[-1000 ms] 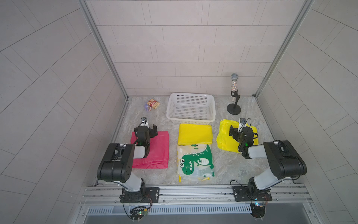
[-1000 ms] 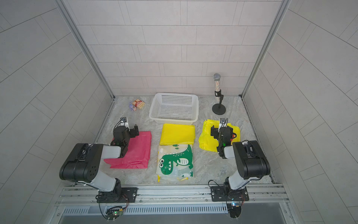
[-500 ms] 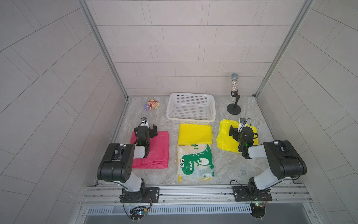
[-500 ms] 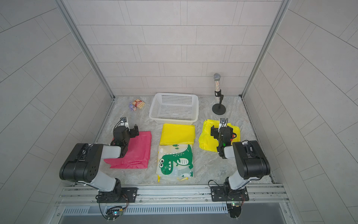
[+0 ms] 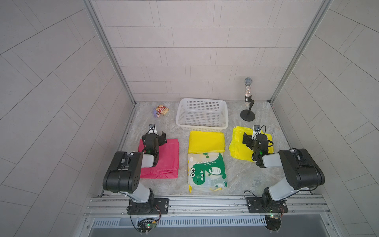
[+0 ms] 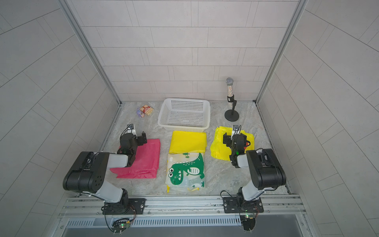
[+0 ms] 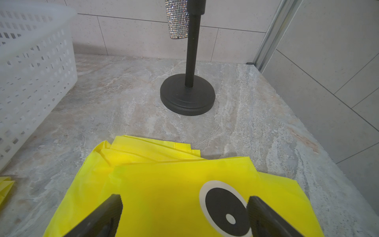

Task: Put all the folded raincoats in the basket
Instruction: Pick up the raincoat from the center of the board.

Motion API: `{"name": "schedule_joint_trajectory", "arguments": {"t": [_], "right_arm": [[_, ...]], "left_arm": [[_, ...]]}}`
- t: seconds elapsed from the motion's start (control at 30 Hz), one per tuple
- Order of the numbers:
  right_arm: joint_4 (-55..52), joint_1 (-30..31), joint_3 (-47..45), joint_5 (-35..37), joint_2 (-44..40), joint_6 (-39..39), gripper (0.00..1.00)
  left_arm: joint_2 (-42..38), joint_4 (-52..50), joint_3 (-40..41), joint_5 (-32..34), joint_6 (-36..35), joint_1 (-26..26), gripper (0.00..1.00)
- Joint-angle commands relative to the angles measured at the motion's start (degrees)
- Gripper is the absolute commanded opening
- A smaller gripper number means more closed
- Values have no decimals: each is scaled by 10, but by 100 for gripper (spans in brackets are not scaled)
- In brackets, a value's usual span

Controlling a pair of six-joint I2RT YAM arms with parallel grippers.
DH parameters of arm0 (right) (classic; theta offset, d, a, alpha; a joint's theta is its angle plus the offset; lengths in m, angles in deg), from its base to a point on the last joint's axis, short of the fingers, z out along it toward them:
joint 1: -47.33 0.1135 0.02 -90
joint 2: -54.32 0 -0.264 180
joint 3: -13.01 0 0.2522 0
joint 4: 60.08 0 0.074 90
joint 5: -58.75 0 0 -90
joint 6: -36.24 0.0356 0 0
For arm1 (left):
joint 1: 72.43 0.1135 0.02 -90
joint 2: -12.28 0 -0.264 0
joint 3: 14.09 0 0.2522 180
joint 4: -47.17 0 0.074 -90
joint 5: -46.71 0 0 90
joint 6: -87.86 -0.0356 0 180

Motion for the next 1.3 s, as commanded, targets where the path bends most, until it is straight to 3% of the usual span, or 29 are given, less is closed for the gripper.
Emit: {"name": "schedule_joint_trajectory", "arguments": {"t": [0.0, 0.17, 0.33, 0.47, 0.57, 0.73, 0.8, 0.9, 1.0, 1.13, 1.2, 1.27], "right_arm": [[11, -1, -1, 21, -6, 2, 100], [20, 3, -8, 49, -17, 5, 100], [-132, 13, 42, 61, -93, -7, 100], [-175, 19, 51, 88, -136, 5, 100], [-250, 13, 70, 126, -180, 78, 100], [-434, 10, 139, 41, -235, 161, 100], [-512, 11, 175, -5, -246, 206, 100], [-585, 17, 192, -57, -255, 274, 99], [-644, 23, 207, -106, -255, 301, 97], [-702, 46, 213, -184, -262, 323, 93], [-735, 72, 216, -180, -272, 324, 93], [-772, 105, 214, -131, -287, 337, 94]], "left_arm": [[-19, 6, 9, 32, 12, 3, 100], [-76, -27, 20, 62, 23, 2, 100], [-159, -146, 1, 131, 70, 1, 100], [-203, -200, -7, 163, 123, 0, 98], [-216, -341, -66, 171, 177, 0, 97], [-207, -543, -164, 152, 240, 0, 99], [-208, -611, -196, 126, 246, 0, 100], [-224, -658, -219, 31, 269, -1, 100], [-231, -735, -242, -12, 340, -3, 100], [-219, -766, -238, -146, 394, -6, 98], [-218, -768, -226, -190, 396, -14, 93], [-236, -773, -210, -220, 396, -25, 92]]}}
